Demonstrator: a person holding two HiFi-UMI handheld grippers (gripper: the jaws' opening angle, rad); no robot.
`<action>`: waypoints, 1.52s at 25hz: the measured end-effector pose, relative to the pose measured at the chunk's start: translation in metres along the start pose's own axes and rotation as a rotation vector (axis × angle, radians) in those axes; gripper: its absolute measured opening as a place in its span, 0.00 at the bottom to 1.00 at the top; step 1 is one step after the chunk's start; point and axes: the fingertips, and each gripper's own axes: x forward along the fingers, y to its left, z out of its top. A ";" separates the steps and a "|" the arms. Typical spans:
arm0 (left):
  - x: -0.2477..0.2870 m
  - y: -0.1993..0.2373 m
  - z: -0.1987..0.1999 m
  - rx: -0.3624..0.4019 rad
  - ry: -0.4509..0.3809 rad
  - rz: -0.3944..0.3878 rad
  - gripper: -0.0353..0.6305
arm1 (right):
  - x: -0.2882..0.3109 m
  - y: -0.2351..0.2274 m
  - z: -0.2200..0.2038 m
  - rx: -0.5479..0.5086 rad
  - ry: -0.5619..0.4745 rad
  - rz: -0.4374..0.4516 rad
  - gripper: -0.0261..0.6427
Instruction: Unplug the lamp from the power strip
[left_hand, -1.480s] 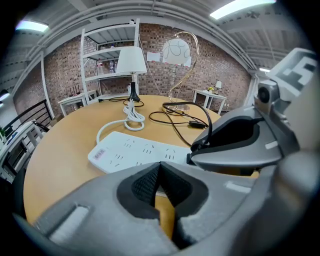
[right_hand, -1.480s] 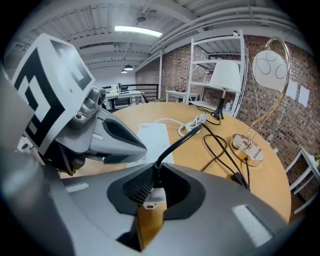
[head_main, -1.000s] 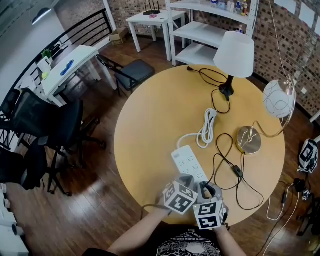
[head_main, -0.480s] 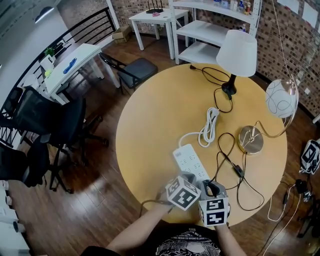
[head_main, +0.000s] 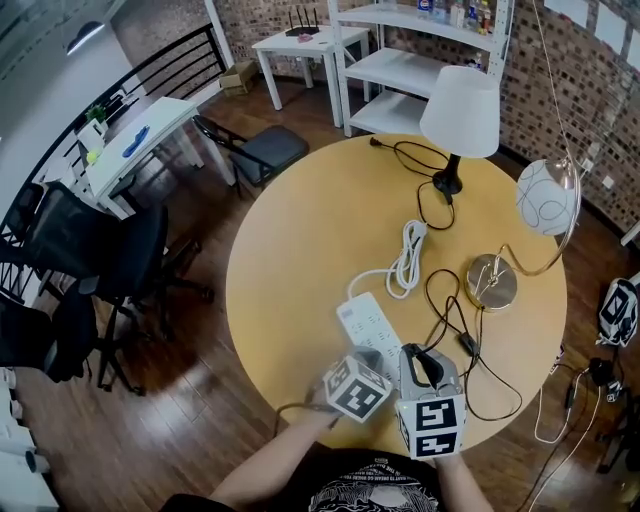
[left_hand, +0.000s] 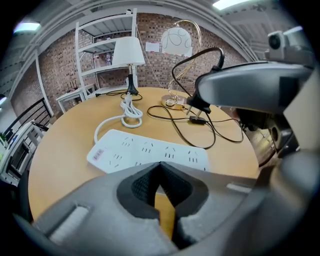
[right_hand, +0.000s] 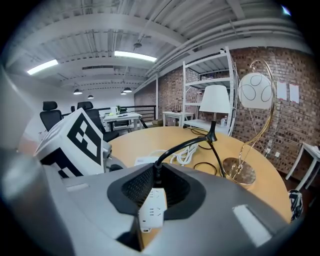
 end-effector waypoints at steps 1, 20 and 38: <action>0.001 0.001 -0.001 0.001 0.005 0.003 0.06 | -0.001 -0.002 0.000 0.001 0.000 -0.004 0.11; -0.001 0.001 0.004 -0.059 -0.016 0.041 0.06 | 0.008 -0.050 -0.095 0.051 0.159 -0.054 0.11; 0.002 0.001 0.005 -0.030 -0.015 0.097 0.06 | 0.004 -0.046 -0.112 0.050 0.200 -0.012 0.19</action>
